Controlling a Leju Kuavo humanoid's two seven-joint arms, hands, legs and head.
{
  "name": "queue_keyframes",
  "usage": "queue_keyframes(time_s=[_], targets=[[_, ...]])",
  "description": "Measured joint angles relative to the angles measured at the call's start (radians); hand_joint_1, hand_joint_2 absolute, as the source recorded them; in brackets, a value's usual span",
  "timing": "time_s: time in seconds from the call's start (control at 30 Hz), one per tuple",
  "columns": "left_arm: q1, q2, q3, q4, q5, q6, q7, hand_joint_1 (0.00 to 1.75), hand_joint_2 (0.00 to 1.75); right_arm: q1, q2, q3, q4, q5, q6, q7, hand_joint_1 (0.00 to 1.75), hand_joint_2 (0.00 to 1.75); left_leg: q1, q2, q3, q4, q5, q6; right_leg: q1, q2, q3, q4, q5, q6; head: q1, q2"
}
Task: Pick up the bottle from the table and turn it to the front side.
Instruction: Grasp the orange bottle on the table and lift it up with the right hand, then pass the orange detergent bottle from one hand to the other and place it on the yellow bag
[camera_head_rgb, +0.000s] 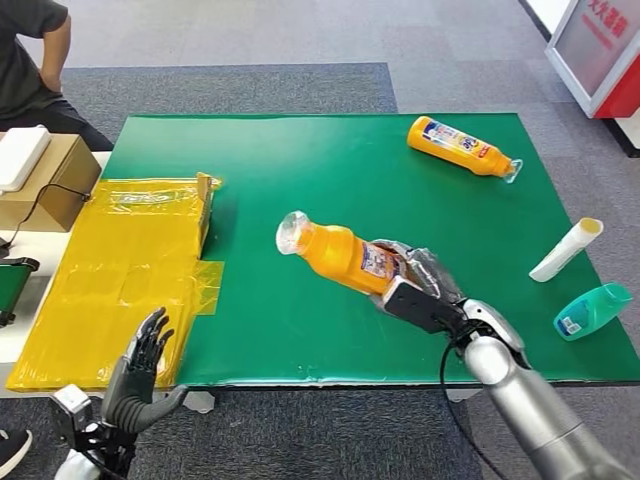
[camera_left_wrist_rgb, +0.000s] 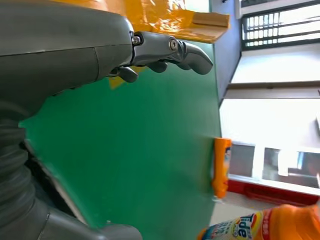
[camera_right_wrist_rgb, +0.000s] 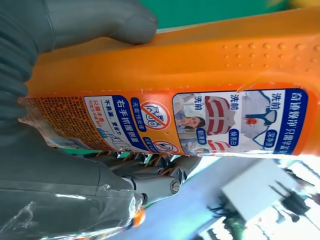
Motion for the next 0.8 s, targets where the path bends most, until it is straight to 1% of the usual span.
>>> queue_keyframes(time_s=[0.1, 0.23, 0.43, 0.57, 0.7, 0.8], targets=[[-0.053, 0.001, -0.02, -0.005, 0.05, -0.036, 0.064, 0.0, 1.75, 0.049, 0.064, -0.016, -0.043, -0.028, -0.01, -0.038, 1.75, 1.75, 0.001, 0.0, 0.0, 0.0, 0.001, -0.001, 0.001, 0.0, 0.0, 0.0, 0.001, -0.001, 0.0, 0.0], [-0.152, 0.015, -0.082, -0.002, 0.136, -0.089, 0.153, 0.0, 1.75, 0.074, 0.159, -0.007, -0.038, -0.031, -0.039, -0.095, 1.75, 1.75, 0.001, 0.0, 0.0, 0.0, 0.003, -0.002, 0.002, 0.0, 0.0, 0.0, 0.003, -0.003, 0.0, 0.0], [-0.273, 0.049, -0.195, 0.013, 0.189, -0.167, 0.197, 0.0, 1.75, 0.07, 0.253, 0.039, 0.015, -0.001, -0.077, -0.123, 1.75, 1.75, 0.001, 0.0, 0.0, 0.0, 0.005, -0.002, 0.002, 0.0, 0.0, 0.0, 0.004, -0.002, 0.0, 0.0], [-0.327, 0.062, -0.279, 0.015, 0.23, -0.216, 0.221, 0.0, 1.75, 0.062, 0.298, 0.081, 0.071, 0.021, -0.099, -0.134, 1.75, 1.75, 0.001, 0.0, 0.0, 0.0, 0.005, -0.001, 0.002, 0.0, 0.0, 0.0, 0.005, -0.002, 0.0, 0.0], [-0.361, 0.069, -0.345, 0.017, 0.259, -0.223, 0.237, 0.0, 1.75, 0.056, 0.323, 0.12, 0.116, 0.05, -0.119, -0.134, 1.75, 1.75, 0.001, 0.0, 0.0, 0.0, 0.005, -0.001, 0.002, 0.0, -0.001, 0.0, 0.004, -0.002, 0.0, 0.0], [-0.377, 0.072, -0.379, 0.019, 0.269, -0.223, 0.239, 0.0, 1.75, 0.051, 0.335, 0.141, 0.142, 0.059, -0.128, -0.13, 1.75, 1.75, 0.001, 0.0, -0.001, 0.0, 0.005, -0.001, 0.002, 0.0, -0.001, 0.0, 0.004, -0.002, 0.0, 0.0]])
